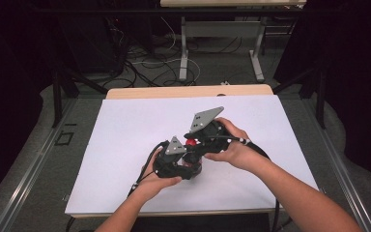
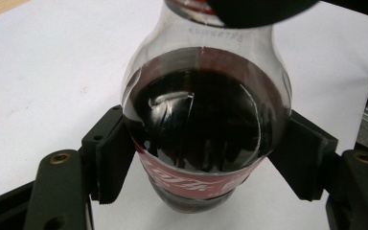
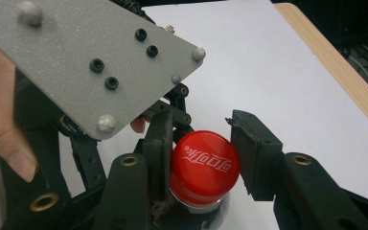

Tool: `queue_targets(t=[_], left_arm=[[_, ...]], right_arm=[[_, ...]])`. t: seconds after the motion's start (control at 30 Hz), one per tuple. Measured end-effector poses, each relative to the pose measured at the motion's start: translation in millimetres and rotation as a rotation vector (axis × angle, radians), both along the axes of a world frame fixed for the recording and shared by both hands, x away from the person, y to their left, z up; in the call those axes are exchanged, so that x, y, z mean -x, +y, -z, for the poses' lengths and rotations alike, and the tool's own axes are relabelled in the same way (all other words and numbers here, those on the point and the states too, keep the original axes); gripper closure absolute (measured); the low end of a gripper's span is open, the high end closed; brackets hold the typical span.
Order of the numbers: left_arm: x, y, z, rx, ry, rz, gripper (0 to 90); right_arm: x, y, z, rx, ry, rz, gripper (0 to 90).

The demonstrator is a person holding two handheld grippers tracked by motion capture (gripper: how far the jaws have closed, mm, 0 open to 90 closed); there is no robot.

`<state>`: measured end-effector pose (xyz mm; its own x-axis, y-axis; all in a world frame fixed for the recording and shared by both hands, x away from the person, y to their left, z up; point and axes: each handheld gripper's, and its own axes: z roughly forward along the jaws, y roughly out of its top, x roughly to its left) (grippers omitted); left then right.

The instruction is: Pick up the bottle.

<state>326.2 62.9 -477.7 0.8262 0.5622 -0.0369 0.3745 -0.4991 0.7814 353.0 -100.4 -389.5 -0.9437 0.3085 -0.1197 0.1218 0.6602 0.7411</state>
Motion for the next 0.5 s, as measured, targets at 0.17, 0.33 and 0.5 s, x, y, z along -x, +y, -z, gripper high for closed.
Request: queue_targets(t=[0.17, 0.33, 0.5], left_arm=[[1.7, -1.4, -0.9, 0.015, -0.007, 0.012, 30.0], [2.4, -3.7, 0.5, 0.015, -0.003, 0.025, 30.0], [0.5, -1.5, 1.4, -0.005, 0.001, 0.017, 30.0]], right_arm=[[-8.4, -5.8, -4.5, 0.009, 0.028, -0.109, 61.1], [-11.6, -8.7, -4.1, 0.019, 0.041, -0.163, 57.8], [-2.5, -8.0, -4.9, -0.004, -0.021, -0.078, 44.6]])
